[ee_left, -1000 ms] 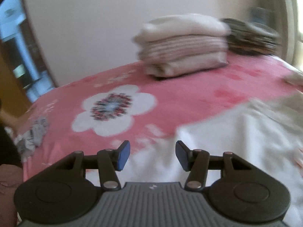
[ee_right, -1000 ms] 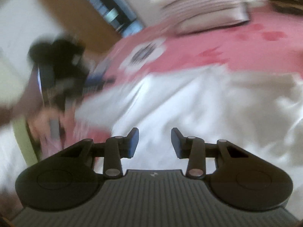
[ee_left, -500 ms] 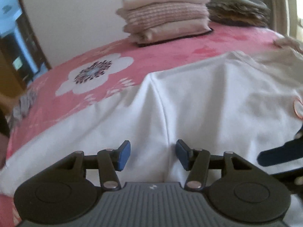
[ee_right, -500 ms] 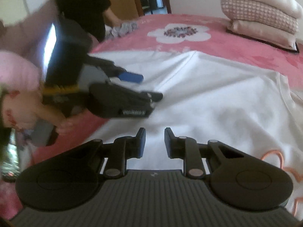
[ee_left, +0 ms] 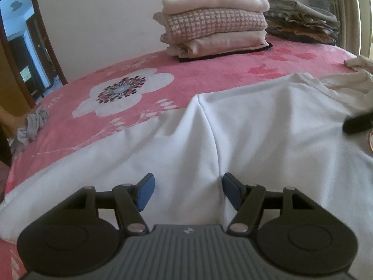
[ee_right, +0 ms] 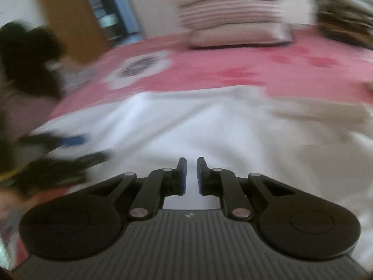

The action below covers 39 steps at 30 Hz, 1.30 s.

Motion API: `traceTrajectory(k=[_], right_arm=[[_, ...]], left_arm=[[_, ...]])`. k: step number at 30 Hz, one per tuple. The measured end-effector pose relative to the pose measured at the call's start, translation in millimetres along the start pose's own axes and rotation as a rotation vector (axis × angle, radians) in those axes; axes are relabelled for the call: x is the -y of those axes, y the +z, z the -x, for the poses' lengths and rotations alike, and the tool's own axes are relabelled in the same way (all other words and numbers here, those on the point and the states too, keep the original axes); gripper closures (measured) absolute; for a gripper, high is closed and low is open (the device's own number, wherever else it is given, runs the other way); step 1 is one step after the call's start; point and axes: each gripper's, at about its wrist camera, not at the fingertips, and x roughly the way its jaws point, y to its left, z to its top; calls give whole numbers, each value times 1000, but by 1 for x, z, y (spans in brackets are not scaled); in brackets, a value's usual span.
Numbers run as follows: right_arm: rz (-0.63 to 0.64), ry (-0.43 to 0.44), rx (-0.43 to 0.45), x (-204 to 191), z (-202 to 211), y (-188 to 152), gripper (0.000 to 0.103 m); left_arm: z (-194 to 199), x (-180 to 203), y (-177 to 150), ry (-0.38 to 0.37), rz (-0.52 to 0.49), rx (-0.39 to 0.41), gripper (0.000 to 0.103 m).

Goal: Fold clothes

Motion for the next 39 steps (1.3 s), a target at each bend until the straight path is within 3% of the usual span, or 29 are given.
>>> traceTrajectory(k=[5, 8, 10, 15, 19, 22, 26, 29, 31, 34, 39], right_arm=[[193, 289, -101, -56, -18, -14, 94], [272, 215, -164, -74, -50, -17, 98], [145, 178, -121, -62, -62, -5, 99], [-106, -29, -2, -15, -72, 27, 99], [-243, -125, 79, 19, -62, 32, 97], [-352, -142, 132, 45, -57, 30, 95], [-433, -73, 158, 63, -36, 26, 92], [-426, 6, 144, 64, -17, 23, 92], [-409, 66, 124, 61, -3, 22, 92], [-385, 132, 79, 57, 26, 8, 92], [-358, 141, 12, 57, 79, -26, 90]], left_arm=[[-2, -7, 2, -21, 32, -1, 36], [-3, -15, 4, -33, 80, -5, 36], [-3, -25, 6, -34, 144, -5, 36], [3, -46, 8, -40, 234, -3, 38], [22, -43, 11, -66, 181, 52, 38], [37, -25, 14, -126, 59, 96, 38], [43, 15, 9, -176, -148, 100, 38], [30, 37, 0, -124, -233, 54, 38], [20, 37, -2, -93, -205, 26, 35], [17, 21, 3, -100, -76, 7, 32], [34, 16, 13, -69, -43, 38, 34]])
